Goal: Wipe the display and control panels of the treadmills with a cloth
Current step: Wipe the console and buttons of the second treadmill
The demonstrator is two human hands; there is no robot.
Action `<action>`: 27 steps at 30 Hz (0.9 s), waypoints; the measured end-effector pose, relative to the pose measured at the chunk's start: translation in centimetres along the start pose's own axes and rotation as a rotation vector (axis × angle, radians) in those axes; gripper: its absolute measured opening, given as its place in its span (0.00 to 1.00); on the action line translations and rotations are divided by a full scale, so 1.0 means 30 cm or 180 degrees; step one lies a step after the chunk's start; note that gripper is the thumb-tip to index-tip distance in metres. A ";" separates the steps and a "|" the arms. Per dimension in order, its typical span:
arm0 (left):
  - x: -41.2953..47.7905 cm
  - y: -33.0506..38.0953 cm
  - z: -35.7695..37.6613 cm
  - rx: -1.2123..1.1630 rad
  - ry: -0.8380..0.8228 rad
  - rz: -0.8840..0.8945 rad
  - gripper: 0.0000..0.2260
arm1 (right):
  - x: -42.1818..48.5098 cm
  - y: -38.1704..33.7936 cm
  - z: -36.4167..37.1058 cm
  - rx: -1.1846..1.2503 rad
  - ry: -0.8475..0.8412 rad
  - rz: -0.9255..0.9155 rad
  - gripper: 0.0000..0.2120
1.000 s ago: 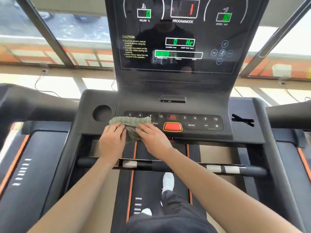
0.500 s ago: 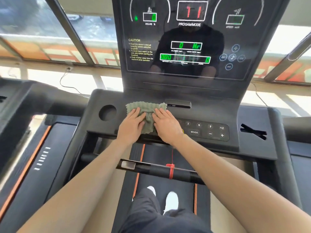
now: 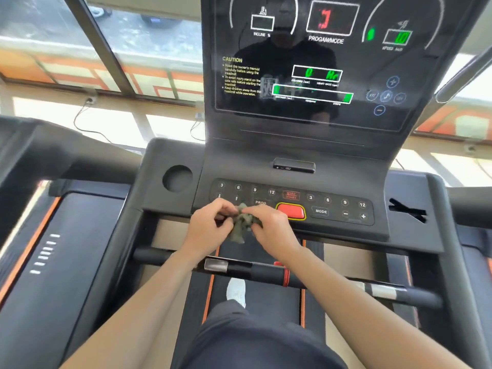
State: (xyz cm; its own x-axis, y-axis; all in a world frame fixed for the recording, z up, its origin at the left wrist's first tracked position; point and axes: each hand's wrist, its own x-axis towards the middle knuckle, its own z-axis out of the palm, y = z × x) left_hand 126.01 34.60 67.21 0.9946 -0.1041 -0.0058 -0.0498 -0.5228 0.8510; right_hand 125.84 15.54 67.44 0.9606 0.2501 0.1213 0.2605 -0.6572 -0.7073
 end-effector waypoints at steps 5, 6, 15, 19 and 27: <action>0.037 -0.125 -0.077 0.1166 0.0769 0.0325 0.15 | 0.113 -0.025 -0.007 -0.0325 0.0648 0.0416 0.22; 0.038 -0.136 -0.071 0.1181 0.0746 0.0253 0.16 | 0.149 -0.032 -0.001 -0.0437 0.0670 0.0384 0.21; 0.018 -0.174 -0.035 0.1138 0.0996 0.0239 0.15 | 0.229 -0.084 0.151 -0.1336 -0.0837 -0.0650 0.17; 0.020 -0.179 -0.030 0.1174 0.1031 0.0256 0.14 | 0.108 -0.018 0.117 -0.1199 -0.0663 -0.0789 0.19; 0.011 -0.161 -0.004 0.1247 0.1133 0.0053 0.13 | -0.105 0.180 -0.074 -0.1258 0.0062 -0.0616 0.09</action>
State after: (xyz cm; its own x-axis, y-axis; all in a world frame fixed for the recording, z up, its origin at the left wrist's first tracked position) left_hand 126.60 37.20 63.16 0.9595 0.1430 0.2427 -0.0287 -0.8075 0.5891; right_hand 124.45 9.64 64.79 0.8911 0.3844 0.2411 0.4493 -0.8220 -0.3501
